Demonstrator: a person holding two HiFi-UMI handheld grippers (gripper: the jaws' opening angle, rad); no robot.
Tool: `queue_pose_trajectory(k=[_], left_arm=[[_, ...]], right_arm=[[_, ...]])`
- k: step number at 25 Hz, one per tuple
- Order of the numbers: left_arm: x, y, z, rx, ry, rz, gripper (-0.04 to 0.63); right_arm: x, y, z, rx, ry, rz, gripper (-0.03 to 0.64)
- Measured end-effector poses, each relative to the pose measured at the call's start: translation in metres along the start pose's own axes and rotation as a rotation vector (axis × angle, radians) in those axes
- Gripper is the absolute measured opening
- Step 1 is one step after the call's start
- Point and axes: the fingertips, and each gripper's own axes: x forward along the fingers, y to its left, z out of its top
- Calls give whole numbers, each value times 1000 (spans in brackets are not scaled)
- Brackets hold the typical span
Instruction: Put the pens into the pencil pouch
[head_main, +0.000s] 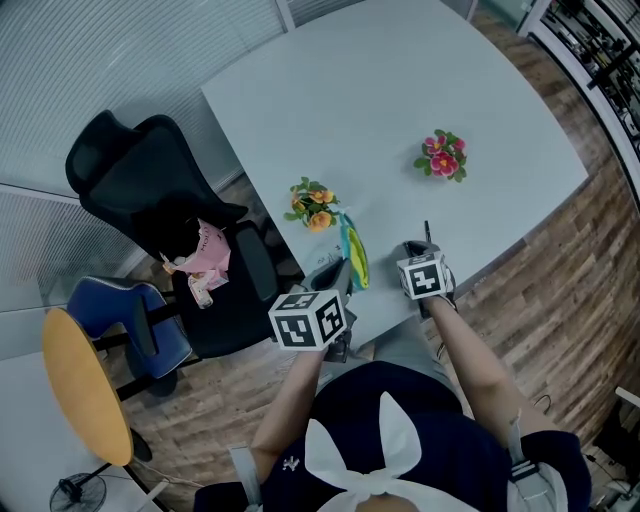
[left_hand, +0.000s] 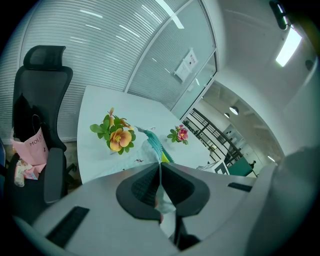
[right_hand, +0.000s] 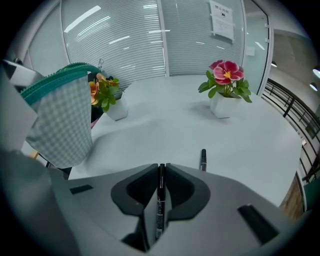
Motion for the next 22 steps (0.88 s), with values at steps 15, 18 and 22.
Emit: queue_pose_trajectory(k=[15,18,22], left_arm=[[-8,-6,0,24,-8,-21,29],[-9,-6,-1,25,-12,-28,29],[-12,-5,-2,23,-11,-32,29]], right_arm=[[-47,2,15,76,-129,18,54],[-58,2,19,98,-157,25,54],[-72,5,26,122,-198,33,52]])
